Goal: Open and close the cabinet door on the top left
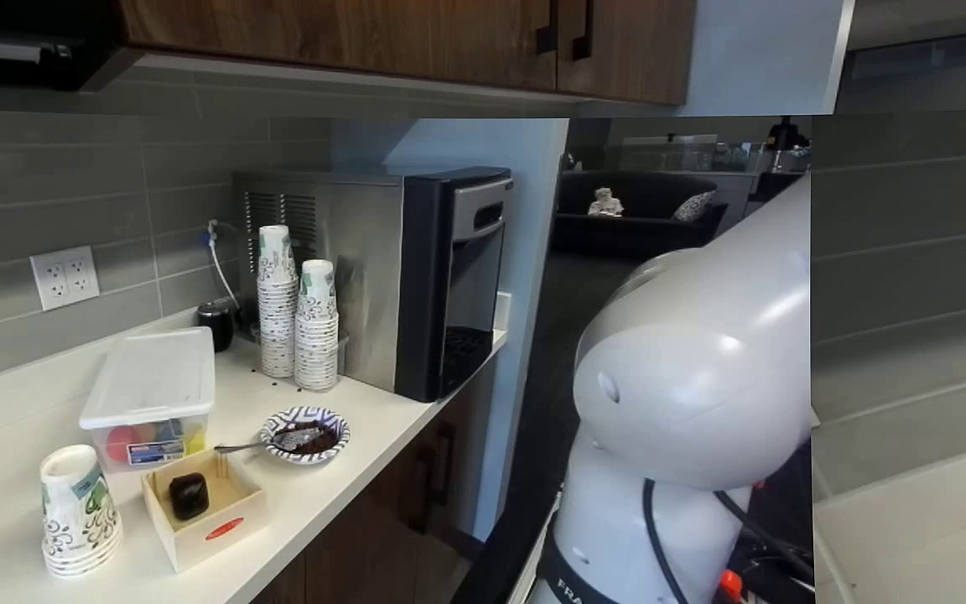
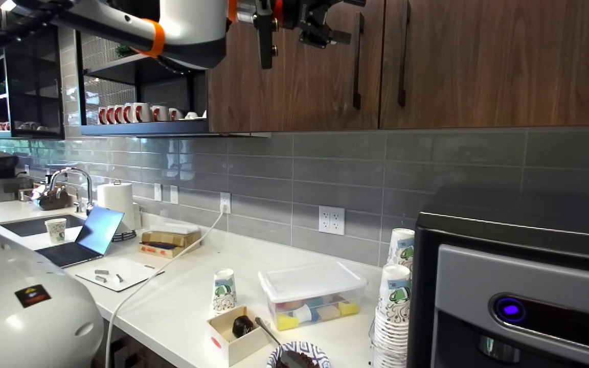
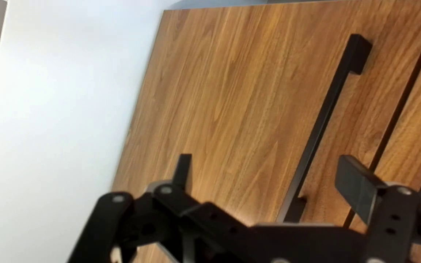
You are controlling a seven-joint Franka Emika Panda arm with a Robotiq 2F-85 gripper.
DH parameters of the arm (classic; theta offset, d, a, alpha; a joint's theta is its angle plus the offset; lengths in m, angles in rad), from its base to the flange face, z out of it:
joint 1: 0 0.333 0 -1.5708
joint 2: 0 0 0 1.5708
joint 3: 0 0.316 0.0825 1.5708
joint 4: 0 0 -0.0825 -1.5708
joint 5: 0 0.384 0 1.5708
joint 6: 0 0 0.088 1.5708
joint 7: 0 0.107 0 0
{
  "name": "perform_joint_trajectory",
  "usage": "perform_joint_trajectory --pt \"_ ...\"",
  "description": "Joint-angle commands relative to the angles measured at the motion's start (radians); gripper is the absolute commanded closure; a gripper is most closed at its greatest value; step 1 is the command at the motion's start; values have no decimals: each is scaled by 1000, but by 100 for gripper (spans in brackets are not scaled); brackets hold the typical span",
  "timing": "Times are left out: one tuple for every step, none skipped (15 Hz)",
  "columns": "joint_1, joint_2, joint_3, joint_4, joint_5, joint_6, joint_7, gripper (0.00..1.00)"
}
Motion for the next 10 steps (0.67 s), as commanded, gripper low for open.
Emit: perform_joint_trajectory --pt "-22 101 3 106 -9 29 -29 0" --pt "-23 114 5 117 -4 30 -31 0" --pt "-23 126 7 127 1 27 -35 0" --pt "-23 134 10 135 4 24 -40 0" --pt "-23 142 9 137 7 26 -40 0" --pt "-21 146 11 141 13 24 -45 0" --pt "-17 146 11 138 22 23 -52 0" --pt "-15 146 12 136 27 24 -54 0" --pt "-15 146 14 132 31 21 -56 0" --pt "-18 144 19 130 32 13 -56 0"
